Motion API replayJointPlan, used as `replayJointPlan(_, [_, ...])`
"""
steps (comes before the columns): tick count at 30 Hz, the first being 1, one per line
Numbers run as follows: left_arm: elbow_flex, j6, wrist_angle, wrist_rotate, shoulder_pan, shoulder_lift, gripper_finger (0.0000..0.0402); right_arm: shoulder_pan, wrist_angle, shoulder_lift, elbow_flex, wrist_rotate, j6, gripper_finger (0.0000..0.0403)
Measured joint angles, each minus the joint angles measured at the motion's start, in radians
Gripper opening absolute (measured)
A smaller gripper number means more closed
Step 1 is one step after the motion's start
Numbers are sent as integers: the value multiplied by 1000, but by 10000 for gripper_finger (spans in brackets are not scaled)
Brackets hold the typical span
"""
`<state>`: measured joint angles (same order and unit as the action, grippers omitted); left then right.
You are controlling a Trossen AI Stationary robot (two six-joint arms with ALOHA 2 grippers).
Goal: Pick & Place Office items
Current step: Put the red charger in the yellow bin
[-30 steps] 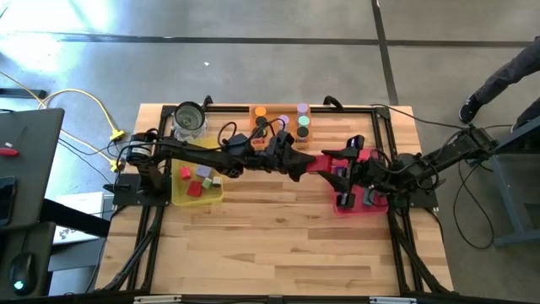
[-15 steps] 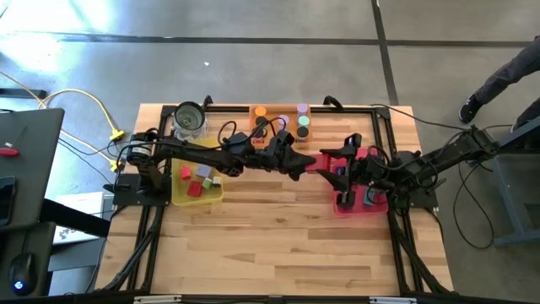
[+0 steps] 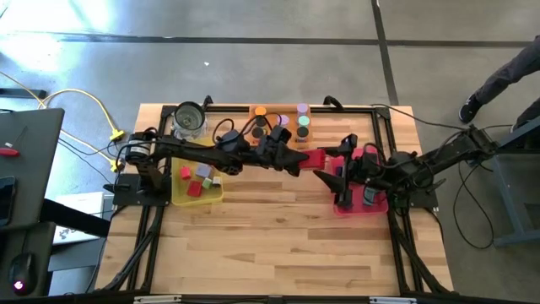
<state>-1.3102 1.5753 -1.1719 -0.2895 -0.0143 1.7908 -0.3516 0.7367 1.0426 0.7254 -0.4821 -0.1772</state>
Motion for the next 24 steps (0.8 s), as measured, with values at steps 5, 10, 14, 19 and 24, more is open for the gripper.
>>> replayJointPlan(5, [0, 0, -19, -11, -2, 1, 116, -22, 29, -1, 0, -31, -50, 296])
replayJointPlan(10, [1, -17, -16, -12, -3, 2, 116, -79, 57, -14, 1, -105, -173, 313])
replayJointPlan(14, [2, -48, -15, -42, -11, 2, 116, -140, 68, -35, 3, -197, -261, 318])
replayJointPlan(19, [2, -106, -14, -104, -38, 2, 117, -220, 108, -62, 3, -270, -300, 317])
replayJointPlan(24, [3, -141, -14, -156, -86, 2, 117, -295, 121, -88, 3, -312, -302, 317])
